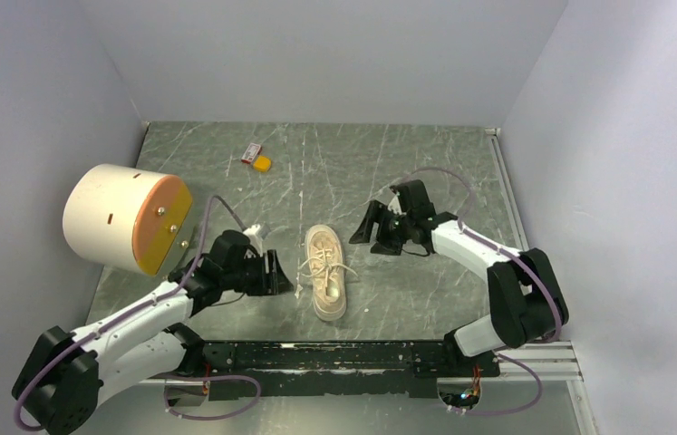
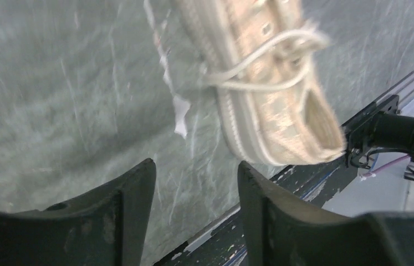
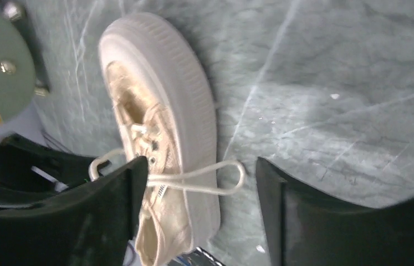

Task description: Tie the shoes

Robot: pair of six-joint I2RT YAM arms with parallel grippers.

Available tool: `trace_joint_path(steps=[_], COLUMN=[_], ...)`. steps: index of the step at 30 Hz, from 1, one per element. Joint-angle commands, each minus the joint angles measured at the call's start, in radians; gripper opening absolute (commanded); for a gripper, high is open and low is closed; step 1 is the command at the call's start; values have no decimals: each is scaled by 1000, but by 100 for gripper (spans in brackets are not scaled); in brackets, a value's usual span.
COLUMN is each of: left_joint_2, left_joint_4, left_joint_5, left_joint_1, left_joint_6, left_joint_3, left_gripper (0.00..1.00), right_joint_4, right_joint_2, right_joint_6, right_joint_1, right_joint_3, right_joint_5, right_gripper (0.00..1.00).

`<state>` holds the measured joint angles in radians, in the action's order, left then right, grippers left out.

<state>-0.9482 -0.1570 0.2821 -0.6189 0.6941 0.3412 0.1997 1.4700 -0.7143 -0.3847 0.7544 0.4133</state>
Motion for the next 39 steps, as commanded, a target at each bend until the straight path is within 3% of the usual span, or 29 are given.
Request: trace_joint_path(steps=[1, 4, 8, 11, 15, 18, 21, 24, 27, 31, 34, 39], left_joint_2=[34, 27, 1, 3, 4, -21, -66, -108, -141, -145, -123, -214], left_joint_4=[-183, -229, -192, -168, -213, -271, -338, -402, -442, -296, -146, -78], left_joint_5=[-108, -121, -25, 32, 26, -26, -52, -67, -10, 145, 95, -75], left_joint_1=[-1, 0, 0, -1, 1, 0, 0, 0, 0, -20, -103, -271], left_joint_6=[-152, -194, -198, -186, -206, -268, -350, -396, -377, -184, -51, -56], left_joint_3=[198, 264, 298, 365, 616, 863, 1048, 1139, 1091, 816, 598, 482], left_gripper=[64, 67, 79, 81, 92, 94, 94, 97, 89, 70, 53, 46], right_joint_4=[209, 284, 326, 406, 559, 633, 664, 666, 621, 545, 531, 486], right_joint_2=[-66, -80, -97, -146, -218, -277, -324, -345, -363, -377, -359, -345], right_joint_6=[197, 290, 326, 345, 385, 419, 426, 390, 361, 308, 277, 247], right_joint_1=[-26, -37, -42, -42, -42, -43, -43, -42, -43, -42, -41, -41], right_joint_3=[142, 184, 196, 266, 468, 628, 718, 728, 651, 536, 476, 397], right_joint_5=[-60, -43, 22, -33, -99, -125, -133, -111, -67, -33, -44, -22], right_gripper=[83, 93, 94, 96, 100, 100, 100, 100, 100, 100, 100, 100])
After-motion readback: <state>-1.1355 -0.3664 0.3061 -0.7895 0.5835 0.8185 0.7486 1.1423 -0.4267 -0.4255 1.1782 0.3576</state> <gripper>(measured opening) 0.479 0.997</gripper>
